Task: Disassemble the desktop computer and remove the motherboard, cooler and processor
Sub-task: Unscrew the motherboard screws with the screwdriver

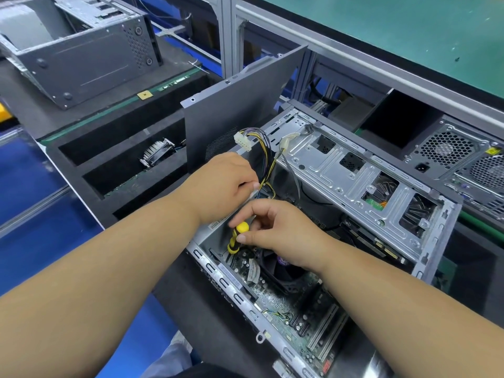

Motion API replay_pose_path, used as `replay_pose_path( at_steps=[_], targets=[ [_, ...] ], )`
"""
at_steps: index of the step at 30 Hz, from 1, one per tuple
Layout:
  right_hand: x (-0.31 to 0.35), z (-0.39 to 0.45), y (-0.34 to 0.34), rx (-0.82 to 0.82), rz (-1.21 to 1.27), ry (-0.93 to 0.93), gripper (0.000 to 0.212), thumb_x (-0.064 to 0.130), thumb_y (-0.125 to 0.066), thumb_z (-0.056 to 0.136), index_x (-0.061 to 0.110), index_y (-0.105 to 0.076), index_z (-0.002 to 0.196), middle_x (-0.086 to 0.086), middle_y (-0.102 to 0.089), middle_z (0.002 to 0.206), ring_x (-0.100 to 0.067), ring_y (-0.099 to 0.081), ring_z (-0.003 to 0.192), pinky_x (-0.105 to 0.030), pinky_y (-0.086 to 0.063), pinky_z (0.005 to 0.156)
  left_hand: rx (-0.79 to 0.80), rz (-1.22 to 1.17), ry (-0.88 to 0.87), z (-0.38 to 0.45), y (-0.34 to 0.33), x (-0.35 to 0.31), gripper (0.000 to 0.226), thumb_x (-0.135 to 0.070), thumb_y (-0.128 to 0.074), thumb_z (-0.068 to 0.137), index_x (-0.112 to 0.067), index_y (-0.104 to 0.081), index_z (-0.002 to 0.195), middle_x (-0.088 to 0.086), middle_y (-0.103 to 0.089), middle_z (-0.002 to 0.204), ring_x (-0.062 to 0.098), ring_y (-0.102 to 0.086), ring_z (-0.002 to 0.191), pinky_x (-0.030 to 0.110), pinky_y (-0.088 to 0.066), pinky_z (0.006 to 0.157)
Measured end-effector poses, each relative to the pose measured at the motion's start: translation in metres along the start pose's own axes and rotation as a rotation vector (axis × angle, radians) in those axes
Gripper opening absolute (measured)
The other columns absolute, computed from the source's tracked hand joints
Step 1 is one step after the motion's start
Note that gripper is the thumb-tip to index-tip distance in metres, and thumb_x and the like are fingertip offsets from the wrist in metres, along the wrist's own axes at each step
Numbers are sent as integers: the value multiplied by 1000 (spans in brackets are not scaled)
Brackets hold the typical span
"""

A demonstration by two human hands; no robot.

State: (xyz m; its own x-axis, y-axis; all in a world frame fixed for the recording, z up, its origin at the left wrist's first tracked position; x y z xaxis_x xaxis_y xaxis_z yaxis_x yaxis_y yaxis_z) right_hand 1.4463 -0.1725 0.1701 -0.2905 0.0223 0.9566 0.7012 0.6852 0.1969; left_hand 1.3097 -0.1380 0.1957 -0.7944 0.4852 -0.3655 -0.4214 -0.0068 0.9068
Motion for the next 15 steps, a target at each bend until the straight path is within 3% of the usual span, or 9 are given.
replay_pose_path(
  at_steps=[5, 8, 12, 15],
  targets=[
    [4, -4, 0, 29, 34, -11, 25, -9, -63, 84, 13, -71, 92, 16, -59, 59, 3, -50, 54, -9, -40, 57, -6, 10, -13, 0, -1, 1, 17, -20, -58, 94, -13, -72, 87, 0, -62, 81, 20, -53, 86, 38, -44, 87],
    [8, -4, -2, -10, -35, 45, 12, 2, -74, 82, 13, -72, 88, 3, -59, 79, -3, -48, 59, -14, -41, 62, -11, 2, -23, 1, -1, 0, 15, -18, -59, 93, -13, -73, 88, 0, -62, 81, 20, -53, 85, 38, -44, 86],
    [3, -2, -1, -67, -54, 20, 19, 9, -80, 79, 14, -69, 94, 16, -61, 69, -2, -49, 57, -14, -42, 60, -19, -3, -20, 1, -1, 1, 16, -18, -59, 93, -14, -73, 87, 0, -63, 82, 21, -54, 86, 39, -44, 85],
    [3, -1, 1, -82, -35, 12, 20, 7, -80, 78, 15, -65, 90, 3, -68, 76, -9, -54, 63, -26, -48, 68, -17, 5, -24, 1, -2, 1, 15, -18, -59, 93, -14, -72, 87, 0, -63, 81, 21, -54, 86, 40, -44, 85]
  ],
)
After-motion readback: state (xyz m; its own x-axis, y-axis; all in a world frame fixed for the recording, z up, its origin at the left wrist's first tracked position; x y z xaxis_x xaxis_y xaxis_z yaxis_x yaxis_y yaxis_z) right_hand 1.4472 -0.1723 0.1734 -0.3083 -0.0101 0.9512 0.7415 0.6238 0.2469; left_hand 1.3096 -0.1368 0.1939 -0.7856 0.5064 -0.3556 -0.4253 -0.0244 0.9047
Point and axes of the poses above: each hand's wrist, its own z-axis towards the middle knuckle, its own y-axis out of the back of the hand, x = y × z, the point moved 4 cm from there along z, towards the middle knuckle
